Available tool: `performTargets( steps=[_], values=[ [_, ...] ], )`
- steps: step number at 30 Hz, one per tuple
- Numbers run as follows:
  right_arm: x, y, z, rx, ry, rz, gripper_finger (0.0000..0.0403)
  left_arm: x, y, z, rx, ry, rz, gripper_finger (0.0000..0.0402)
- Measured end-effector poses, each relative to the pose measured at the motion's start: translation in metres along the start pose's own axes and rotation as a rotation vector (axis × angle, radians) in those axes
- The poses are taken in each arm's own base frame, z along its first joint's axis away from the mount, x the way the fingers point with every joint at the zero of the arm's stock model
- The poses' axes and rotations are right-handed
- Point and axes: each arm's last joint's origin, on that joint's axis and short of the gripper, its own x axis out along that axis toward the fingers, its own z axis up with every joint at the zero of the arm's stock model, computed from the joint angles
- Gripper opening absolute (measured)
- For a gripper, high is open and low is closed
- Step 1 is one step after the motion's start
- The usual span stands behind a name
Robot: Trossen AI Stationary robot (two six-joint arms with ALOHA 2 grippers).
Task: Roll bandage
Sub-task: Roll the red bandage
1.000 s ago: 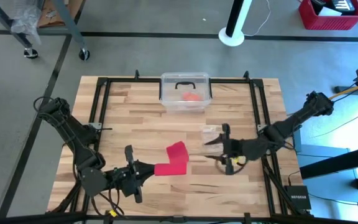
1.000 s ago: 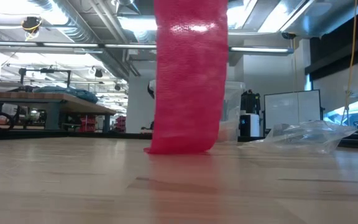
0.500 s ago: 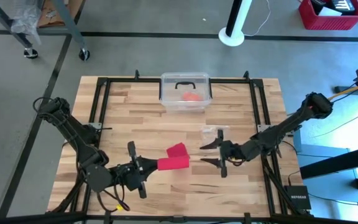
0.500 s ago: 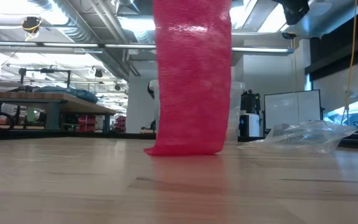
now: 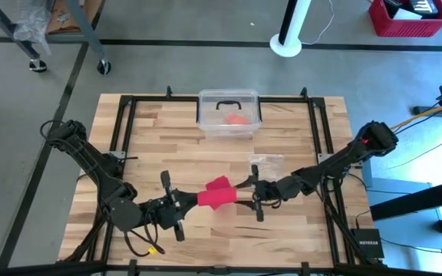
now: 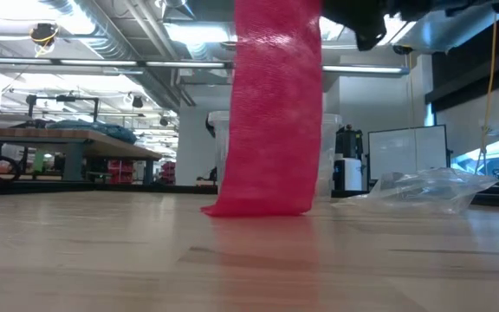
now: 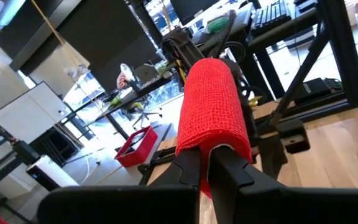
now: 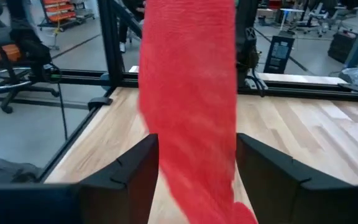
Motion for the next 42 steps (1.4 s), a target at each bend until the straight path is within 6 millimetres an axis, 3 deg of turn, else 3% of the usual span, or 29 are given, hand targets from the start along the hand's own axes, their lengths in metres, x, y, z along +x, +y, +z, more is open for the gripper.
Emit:
performTargets(
  steps=[5,17,21,26,28,33,42],
  values=[
    [0.01,0.004,0.006,0.002,-0.014,0.045,0.0211,0.0,0.0,0.0,-0.004,-0.008,-0.015,0.0004],
    [0.036,0.016,-0.004,-0.039,0.034,0.099,0.0204,0.005,0.002,-0.001,-0.018,0.0,0.001,0.0004],
    [0.037,0.017,-0.002,-0.037,0.03,0.138,0.0156,0.004,0.002,-0.001,0.002,-0.001,-0.001,0.0004],
    [0.037,0.018,-0.002,-0.04,0.032,0.162,0.004,0.002,0.001,0.0,0.015,0.007,0.016,0.0004],
    [0.036,0.021,-0.002,-0.06,0.031,0.172,0.0011,0.002,0.002,-0.001,0.016,0.02,0.041,0.0004],
    [0.031,0.036,0.003,-0.098,0.006,0.149,0.0017,0.0,0.003,0.0,0.039,0.042,0.09,0.0004],
    [0.022,0.084,0.042,-0.224,-0.039,0.168,0.0011,0.009,0.009,-0.003,-0.037,0.053,0.128,0.0004]
  ],
)
